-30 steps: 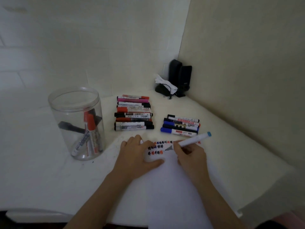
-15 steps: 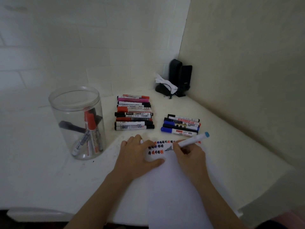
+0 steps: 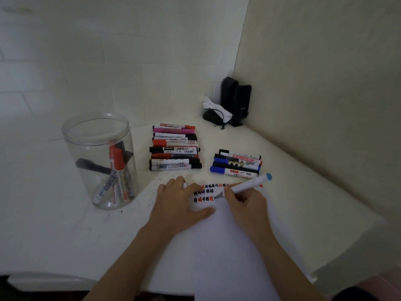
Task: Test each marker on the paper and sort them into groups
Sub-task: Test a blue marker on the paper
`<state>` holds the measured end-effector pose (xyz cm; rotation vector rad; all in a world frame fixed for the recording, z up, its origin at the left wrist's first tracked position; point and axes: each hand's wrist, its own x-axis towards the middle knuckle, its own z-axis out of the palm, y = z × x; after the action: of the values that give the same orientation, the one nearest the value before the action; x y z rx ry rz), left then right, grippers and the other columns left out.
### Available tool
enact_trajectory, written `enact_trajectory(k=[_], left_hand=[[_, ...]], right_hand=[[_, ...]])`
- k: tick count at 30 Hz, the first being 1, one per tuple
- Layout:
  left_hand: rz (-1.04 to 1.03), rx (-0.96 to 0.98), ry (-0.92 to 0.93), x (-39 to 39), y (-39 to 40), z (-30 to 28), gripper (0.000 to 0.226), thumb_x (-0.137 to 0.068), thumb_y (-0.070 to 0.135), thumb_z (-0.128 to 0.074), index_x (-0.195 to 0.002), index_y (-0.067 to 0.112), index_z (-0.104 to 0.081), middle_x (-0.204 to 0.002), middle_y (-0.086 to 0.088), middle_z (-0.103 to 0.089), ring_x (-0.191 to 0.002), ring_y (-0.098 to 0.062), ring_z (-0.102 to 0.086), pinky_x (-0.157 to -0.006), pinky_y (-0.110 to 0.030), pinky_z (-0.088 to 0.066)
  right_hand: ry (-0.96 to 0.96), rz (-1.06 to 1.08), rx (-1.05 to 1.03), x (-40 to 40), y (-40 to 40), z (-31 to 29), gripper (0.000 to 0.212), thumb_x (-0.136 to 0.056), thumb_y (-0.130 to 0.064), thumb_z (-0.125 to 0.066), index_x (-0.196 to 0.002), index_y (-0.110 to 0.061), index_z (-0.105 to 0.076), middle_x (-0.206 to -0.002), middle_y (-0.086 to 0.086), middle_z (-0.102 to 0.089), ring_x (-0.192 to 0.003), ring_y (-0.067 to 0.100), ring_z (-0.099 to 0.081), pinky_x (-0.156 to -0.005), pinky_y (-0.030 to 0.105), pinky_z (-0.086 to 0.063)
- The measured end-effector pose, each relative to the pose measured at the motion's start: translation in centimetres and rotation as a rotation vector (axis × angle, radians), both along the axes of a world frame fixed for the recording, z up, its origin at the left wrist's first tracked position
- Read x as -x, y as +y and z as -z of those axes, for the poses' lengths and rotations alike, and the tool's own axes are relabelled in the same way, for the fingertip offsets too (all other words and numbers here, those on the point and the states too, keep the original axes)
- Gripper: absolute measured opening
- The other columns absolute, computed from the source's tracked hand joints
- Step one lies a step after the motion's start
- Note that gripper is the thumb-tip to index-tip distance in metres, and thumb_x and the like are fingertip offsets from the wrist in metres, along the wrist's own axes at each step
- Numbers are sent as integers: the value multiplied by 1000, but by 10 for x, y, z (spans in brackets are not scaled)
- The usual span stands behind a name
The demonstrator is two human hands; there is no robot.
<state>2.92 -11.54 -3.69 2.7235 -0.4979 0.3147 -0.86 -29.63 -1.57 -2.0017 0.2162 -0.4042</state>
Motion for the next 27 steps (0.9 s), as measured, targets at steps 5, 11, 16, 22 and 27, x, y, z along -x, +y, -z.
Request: enact_trajectory(k=[5,11,16,22,27], left_hand=[[6,20,-18,1,0,-1,79,-61,89,-31,-121,42,-54,-96,11,-41,-95,-10,-40,-86,-32,-30],[55,51,2,3,1,-5,68,-69,80,-33,-124,44,-50,-99,11,-43,-95,-10,-42,-87,-32,-31],[123,508,201,3,3,-8,34,-101,30,-30,-135,33,-31,-106,12,-54,-92,-8,-53,-87,-33,-46],[106,658,249,6,12,-14,26,-99,29,-46,-124,34,-42,-114,29,-56,-98,10,-58,-73,-3,-43],[112,708,216,6,17,-16,23,-93,23,-58,-114,31,-64,-102,23,-63,-94,11,-57,-78,-5,-45]], right_hand=[[18,29,-9,-2,-1,2,15,-88,-24,-68,-75,-17,-68,-69,3,-70,-66,16,-67,-62,26,-54],[15,46,10,-3,-2,5,15,-86,-20,-68,-72,-16,-65,-63,1,-66,-54,4,-59,-49,12,-43],[28,74,-76,-7,-7,6,23,-89,-24,-66,-72,-9,-70,-56,1,-61,-47,5,-48,-49,19,-39],[36,62,-170,-8,-5,1,11,-91,-22,-66,-87,-13,-72,-67,0,-70,-57,8,-63,-58,26,-51],[6,-51,-243,0,3,-15,10,-89,-15,-67,-94,-9,-72,-69,5,-72,-59,10,-65,-51,24,-50]])
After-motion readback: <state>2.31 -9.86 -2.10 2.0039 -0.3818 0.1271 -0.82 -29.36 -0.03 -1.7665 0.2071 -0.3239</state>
